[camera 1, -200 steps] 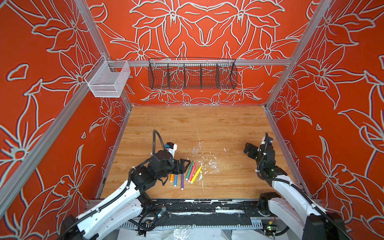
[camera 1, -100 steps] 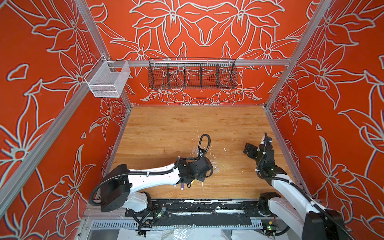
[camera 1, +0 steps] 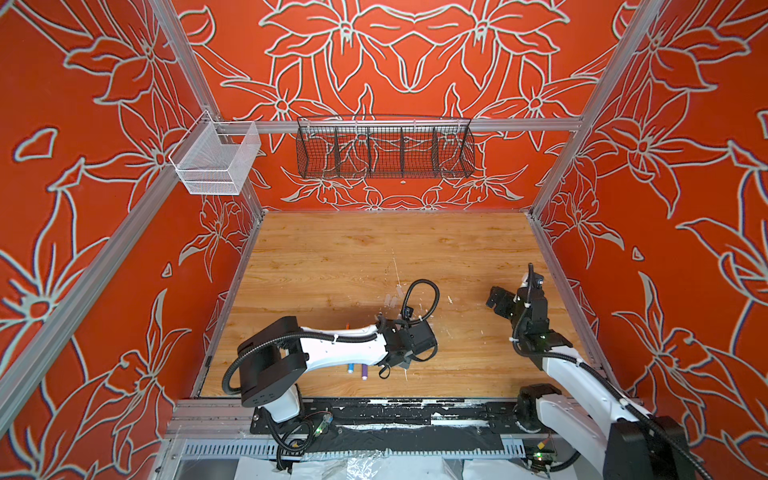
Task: Insert the pens into the pen caps
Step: 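Reach the left gripper over the markers toward the yellow highlighter, then close the left gripper on the yellow highlighter and lift it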
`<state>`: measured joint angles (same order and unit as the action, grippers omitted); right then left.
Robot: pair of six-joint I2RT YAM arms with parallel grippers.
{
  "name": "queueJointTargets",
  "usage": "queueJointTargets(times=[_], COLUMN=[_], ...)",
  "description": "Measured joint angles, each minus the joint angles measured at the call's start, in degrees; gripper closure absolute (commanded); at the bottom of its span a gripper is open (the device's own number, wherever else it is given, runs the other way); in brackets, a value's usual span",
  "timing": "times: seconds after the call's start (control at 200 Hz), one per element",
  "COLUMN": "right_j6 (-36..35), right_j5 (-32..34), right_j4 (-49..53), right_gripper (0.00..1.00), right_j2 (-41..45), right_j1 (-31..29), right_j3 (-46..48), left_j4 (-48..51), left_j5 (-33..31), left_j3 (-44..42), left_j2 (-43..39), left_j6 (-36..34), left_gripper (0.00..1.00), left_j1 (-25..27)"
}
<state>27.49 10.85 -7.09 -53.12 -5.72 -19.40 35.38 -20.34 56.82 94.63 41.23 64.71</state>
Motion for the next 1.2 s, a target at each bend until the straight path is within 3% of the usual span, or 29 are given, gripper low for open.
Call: queueJointTargets(times=[0.27,0.59,0.996,1.196], right_j6=[0.0,0.0,0.2,0.2], right_j5=[0.0,0.0,0.0,0.0], right_j4=[0.0,0.0,0.0,0.0], right_gripper=[0.04,0.04,0.04,0.04], right_j2=[-0.1,0.0,0.9,1.2], right_j1=[0.0,0.0,0.0,0.0], right_j3=[-0.6,-0.6,-0.6,-0.6], left_j4=[2.6,3.3,4.3,2.2], left_j5=[0.6,1.2,7.4,11.1], left_j3=[2.0,2.5,3.2,1.6], left_j2=[5.0,5.5,5.7,4.3], left_j6=[1.0,1.3,1.0,0.7], left_gripper=[0.67,0.68,0.77,0.78], left_j1=[0.9,0.9,-0.2,-2.7])
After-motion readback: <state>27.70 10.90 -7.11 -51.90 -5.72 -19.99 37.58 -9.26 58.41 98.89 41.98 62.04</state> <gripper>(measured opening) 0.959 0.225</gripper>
